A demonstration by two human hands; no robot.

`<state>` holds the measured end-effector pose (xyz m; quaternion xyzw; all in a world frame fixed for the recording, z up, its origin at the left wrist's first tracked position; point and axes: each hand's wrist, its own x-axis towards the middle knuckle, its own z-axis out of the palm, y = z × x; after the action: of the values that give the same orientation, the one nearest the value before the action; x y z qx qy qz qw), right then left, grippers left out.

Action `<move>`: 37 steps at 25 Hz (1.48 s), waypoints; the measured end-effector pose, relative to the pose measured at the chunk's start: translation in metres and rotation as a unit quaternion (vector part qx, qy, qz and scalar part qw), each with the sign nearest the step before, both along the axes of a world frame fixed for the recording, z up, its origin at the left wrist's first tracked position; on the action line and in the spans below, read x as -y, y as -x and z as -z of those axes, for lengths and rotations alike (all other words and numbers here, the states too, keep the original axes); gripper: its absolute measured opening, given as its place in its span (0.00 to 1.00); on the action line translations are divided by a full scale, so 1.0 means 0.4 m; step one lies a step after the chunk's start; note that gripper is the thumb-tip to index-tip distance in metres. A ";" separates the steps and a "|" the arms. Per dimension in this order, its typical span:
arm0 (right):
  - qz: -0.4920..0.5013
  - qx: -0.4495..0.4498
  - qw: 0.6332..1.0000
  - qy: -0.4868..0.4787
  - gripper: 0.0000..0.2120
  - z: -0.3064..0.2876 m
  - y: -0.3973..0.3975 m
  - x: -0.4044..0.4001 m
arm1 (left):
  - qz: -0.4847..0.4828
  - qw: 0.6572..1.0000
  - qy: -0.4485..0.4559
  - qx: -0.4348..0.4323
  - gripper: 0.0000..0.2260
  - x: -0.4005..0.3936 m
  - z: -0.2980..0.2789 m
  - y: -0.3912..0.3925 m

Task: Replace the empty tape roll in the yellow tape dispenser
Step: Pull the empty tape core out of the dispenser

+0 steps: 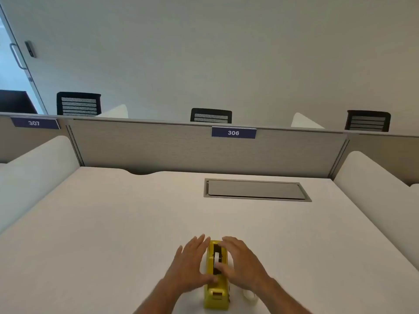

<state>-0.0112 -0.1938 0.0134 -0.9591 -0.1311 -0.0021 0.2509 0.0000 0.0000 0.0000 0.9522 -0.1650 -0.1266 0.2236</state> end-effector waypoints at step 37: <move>0.027 0.017 0.999 -0.039 0.16 -0.002 -0.005 -0.018 | -0.060 0.990 0.120 -0.041 0.48 0.027 -0.001 0.013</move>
<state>-0.0093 -0.1865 0.0141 -0.9515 -0.1097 -0.0303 0.2857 -0.0051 -0.0107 0.0004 0.9205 -0.1122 -0.1312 0.3506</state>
